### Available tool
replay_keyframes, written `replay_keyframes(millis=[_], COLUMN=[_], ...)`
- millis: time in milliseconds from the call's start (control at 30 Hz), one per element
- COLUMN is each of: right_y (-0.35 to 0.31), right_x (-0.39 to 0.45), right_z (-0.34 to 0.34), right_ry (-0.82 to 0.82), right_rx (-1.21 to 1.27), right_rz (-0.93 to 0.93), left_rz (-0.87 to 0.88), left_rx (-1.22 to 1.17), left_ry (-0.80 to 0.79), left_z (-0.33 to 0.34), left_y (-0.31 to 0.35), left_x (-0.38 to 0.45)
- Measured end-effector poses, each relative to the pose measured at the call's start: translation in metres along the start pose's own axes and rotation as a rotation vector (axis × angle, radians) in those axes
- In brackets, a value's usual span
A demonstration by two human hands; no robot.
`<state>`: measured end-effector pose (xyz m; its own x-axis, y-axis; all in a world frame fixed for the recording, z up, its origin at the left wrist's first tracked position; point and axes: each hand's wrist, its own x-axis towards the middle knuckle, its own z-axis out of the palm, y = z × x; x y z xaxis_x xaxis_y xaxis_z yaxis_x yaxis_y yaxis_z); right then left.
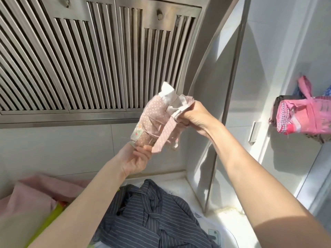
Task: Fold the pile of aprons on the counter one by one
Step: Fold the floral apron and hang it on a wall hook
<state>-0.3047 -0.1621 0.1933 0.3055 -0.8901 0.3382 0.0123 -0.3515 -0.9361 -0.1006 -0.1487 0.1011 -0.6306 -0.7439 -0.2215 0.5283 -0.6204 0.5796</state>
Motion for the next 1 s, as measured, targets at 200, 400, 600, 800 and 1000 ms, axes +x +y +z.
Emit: replay_keyframes(millis=[200,400,600,800,1000], right_y=[0.005,0.008,0.016,0.039,0.06], right_x=[0.012,0.003,-0.007,-0.019,-0.012], right_z=[0.005,0.037,0.049,0.038,0.019], right_ry=[0.238,0.161,0.0,-0.109,-0.019], right_rx=[-0.971,-1.153,-1.257,-1.324,-1.001], right_rz=[0.102,0.026,-0.173,-0.382,-0.182], left_rz=[0.879,0.881,0.667,0.24,0.075], left_rx=[0.718,1.819,1.76,1.156,0.829], left_ry=[0.815,0.575,0.989,0.71,0.623], left_z=[0.018,0.073,0.068,0.04,0.018], left_y=[0.023,0.018,0.04,0.039,0.034], left_x=[-0.002,0.023,0.027,0.022,0.029])
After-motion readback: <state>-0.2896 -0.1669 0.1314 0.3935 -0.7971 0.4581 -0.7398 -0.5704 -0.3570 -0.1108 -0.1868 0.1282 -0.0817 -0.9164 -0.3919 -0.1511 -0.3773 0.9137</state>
